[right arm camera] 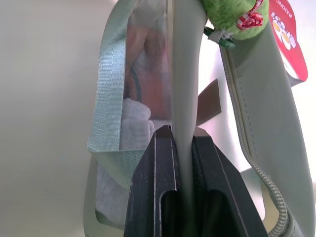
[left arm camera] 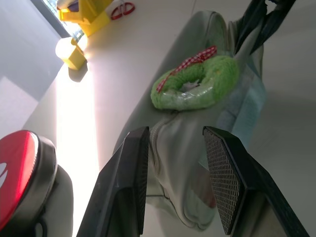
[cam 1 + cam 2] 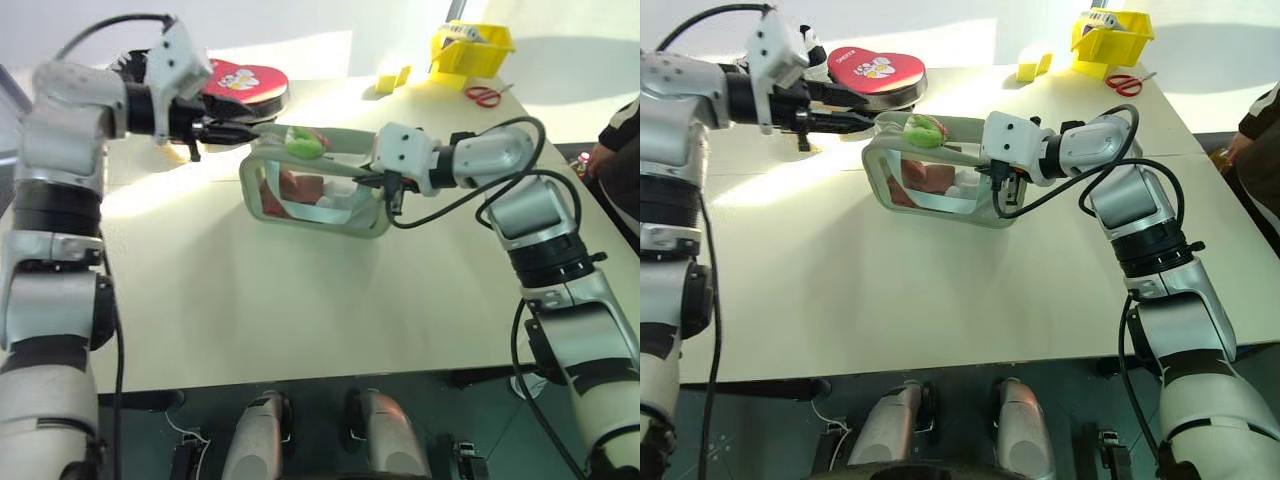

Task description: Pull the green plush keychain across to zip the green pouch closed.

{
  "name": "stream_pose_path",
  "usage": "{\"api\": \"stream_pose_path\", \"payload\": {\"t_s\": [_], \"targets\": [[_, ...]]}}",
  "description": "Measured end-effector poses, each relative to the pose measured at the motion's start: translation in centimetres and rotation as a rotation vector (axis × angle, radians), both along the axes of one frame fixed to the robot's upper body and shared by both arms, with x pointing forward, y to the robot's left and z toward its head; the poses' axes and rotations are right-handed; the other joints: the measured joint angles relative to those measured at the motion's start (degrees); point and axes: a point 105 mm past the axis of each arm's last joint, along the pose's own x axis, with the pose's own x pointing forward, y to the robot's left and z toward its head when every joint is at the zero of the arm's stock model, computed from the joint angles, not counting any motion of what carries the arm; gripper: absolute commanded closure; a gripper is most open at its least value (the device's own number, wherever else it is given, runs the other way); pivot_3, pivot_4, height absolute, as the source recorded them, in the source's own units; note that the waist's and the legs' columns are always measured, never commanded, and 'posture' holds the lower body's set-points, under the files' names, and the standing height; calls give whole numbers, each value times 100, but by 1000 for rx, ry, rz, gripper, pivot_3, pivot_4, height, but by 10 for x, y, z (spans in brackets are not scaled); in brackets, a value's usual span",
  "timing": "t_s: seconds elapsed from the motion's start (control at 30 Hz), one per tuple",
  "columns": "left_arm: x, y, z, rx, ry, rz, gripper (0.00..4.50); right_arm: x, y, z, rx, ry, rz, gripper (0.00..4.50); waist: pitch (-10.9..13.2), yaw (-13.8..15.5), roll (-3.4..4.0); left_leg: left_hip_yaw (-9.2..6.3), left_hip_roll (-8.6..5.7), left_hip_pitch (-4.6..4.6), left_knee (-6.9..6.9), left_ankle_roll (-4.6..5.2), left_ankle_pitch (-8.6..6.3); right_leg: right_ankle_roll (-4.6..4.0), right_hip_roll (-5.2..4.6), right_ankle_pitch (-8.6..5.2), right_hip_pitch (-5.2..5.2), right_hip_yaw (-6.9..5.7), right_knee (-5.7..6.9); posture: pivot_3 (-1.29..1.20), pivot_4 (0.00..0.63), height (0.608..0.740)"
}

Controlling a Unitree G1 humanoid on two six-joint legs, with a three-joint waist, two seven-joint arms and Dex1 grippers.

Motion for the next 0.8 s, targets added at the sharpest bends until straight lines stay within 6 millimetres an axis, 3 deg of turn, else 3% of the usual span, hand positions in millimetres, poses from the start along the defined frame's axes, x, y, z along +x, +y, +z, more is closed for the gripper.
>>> {"api": "stream_pose_path", "payload": {"t_s": [0.1, 0.17, 0.23, 0.27, 0.37, 0.57, 0.8], "targets": [[-2, 5, -32, 38, 63, 5, 2695, 0, -1, 0, 0, 1, -4, 4500, -1, 15, 2, -4, 1, 3, 3, -1, 1, 0, -1, 0, 5, -1, 2, 0, 150, 740], [5, 1, -57, 66, 93, 22, 2695, 0, -1, 0, 0, 3, -7, 4500, -1, 30, 2, -5, 0, 1, 7, -1, 1, 0, -1, 1, 6, -1, 2, 0, 150, 740], [15, -4, -70, 58, 88, 50, 2695, 0, -1, 0, 1, 2, -7, 4500, -1, 33, -1, -6, -1, -3, 10, -1, 2, 0, 0, 1, 6, -1, 2, 0, 150, 740], [20, -5, -73, 47, 80, 65, 3216, 0, 0, 1, 1, 0, -5, 4500, -1, 26, -1, -5, -2, -3, 10, 0, 1, 0, 0, 2, 5, -1, 2, 0, 150, 740], [27, -6, -73, 31, 64, 88, 4439, -1, 0, 2, 0, -4, -3, 4500, -1, 7, -1, -2, -6, -3, 5, 1, 1, 0, 1, 1, 4, -1, 2, 0, 150, 740], [26, -6, -64, -6, 64, 78, 4439, -1, -1, 2, 1, 3, -15, 4500, -1, 3, -1, 0, -3, -3, 4, 1, 0, 0, 2, 1, 2, -1, 1, 0, 150, 740], [-9, -4, -50, -52, 125, 28, 4439, 0, -1, 2, 9, 8, -21, 4500, -1, 0, 0, -6, 2, -1, 3, 1, 0, 0, 1, 1, 2, 1, 2, 0, 150, 740]]}}
